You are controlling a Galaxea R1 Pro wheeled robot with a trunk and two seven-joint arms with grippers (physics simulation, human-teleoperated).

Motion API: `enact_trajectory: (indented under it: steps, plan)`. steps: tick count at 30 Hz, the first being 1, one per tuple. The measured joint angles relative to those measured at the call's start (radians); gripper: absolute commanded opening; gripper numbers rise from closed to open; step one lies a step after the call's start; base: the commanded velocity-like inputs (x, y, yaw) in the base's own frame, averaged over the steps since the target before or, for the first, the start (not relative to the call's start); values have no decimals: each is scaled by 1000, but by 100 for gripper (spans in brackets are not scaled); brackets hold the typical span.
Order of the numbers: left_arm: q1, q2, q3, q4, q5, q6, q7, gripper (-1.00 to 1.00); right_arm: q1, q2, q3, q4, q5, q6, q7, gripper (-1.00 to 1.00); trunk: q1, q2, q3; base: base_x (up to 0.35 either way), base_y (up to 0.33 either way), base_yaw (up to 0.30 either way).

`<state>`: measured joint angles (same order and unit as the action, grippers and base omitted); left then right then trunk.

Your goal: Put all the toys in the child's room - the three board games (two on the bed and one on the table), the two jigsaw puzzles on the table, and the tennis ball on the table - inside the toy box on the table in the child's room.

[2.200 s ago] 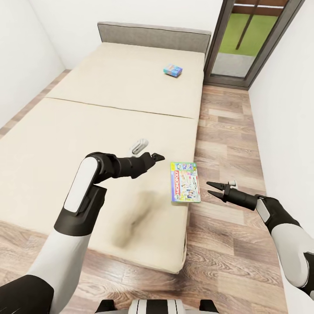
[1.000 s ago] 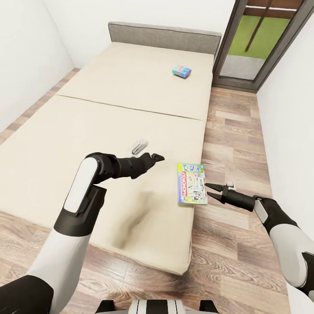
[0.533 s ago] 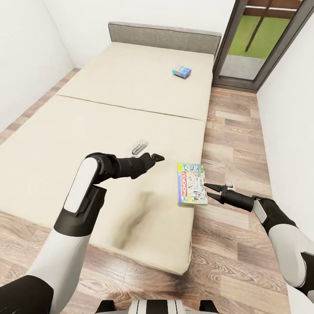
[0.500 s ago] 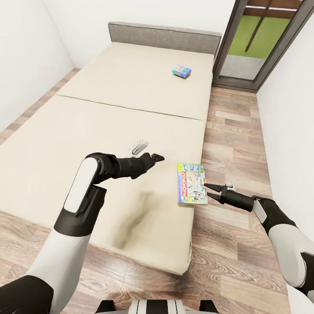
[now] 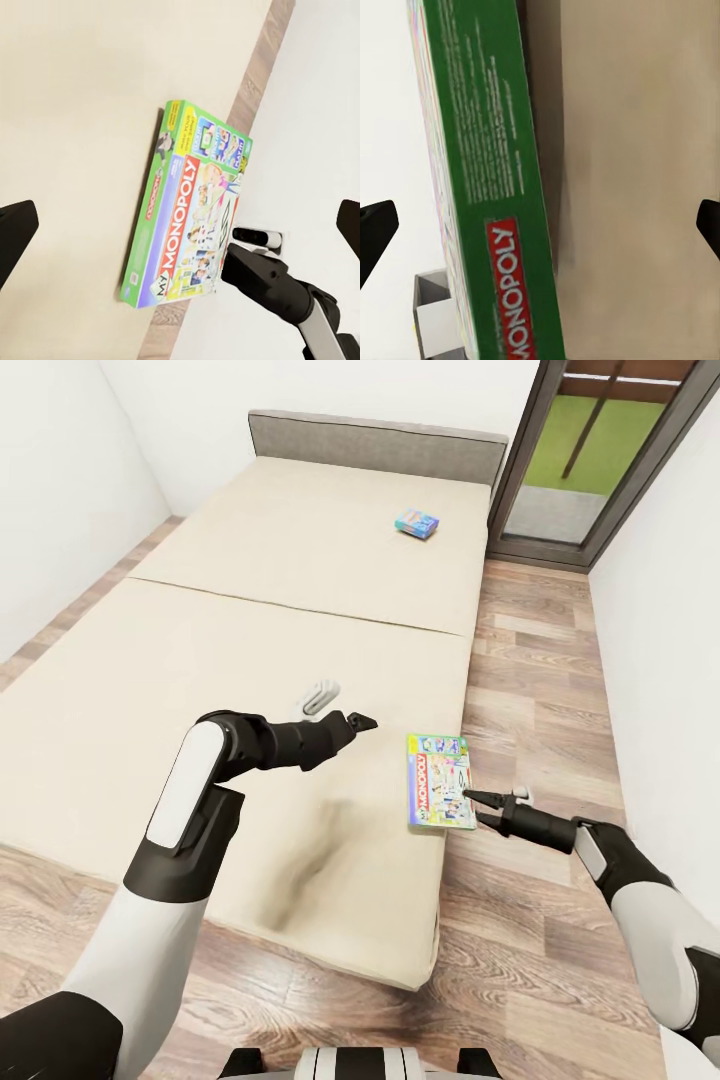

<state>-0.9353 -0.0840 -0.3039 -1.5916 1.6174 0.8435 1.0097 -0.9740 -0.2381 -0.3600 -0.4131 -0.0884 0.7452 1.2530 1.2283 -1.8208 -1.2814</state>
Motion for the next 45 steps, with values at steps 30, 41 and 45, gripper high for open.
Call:
enact_trajectory:
  steps: [30,41,45]
  plan:
    - [2,0,0,0,-1,0,0,100,16,42,2,-8,-2,9,-57,100,0,0,0,0,0,27]
    - [2,0,0,1,-1,0,0,100,16,27,3,-11,-5,13,-57,100,0,0,0,0,0,61]
    - [2,0,0,1,-2,0,0,100,16,27,2,-12,-5,11,-57,100,0,0,0,0,0,24]
